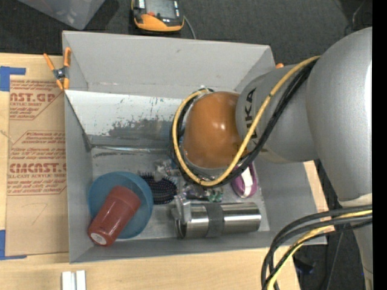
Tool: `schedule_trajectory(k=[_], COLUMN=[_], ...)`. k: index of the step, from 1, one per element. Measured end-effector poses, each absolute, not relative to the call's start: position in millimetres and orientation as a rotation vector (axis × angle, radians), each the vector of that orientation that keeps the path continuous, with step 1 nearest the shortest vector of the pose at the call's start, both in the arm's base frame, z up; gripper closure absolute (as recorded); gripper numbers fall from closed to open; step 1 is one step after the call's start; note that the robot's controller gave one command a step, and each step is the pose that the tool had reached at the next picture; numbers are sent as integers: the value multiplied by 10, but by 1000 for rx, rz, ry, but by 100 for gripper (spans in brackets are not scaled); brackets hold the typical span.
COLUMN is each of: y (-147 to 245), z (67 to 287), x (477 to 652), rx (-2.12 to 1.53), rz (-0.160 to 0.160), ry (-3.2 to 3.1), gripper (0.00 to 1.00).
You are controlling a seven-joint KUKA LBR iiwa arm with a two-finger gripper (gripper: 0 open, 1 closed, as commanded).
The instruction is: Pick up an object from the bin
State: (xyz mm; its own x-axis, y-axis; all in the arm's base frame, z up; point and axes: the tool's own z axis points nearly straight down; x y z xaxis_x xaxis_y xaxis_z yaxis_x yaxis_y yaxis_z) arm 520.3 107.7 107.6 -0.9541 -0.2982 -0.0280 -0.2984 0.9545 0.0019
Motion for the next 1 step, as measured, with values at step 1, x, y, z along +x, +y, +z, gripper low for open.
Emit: schedule_trajectory(k=[1], y=[489], z=[1165], x=[5249], rx=[-668], rz=[11], ry=[3019], gripper=[0])
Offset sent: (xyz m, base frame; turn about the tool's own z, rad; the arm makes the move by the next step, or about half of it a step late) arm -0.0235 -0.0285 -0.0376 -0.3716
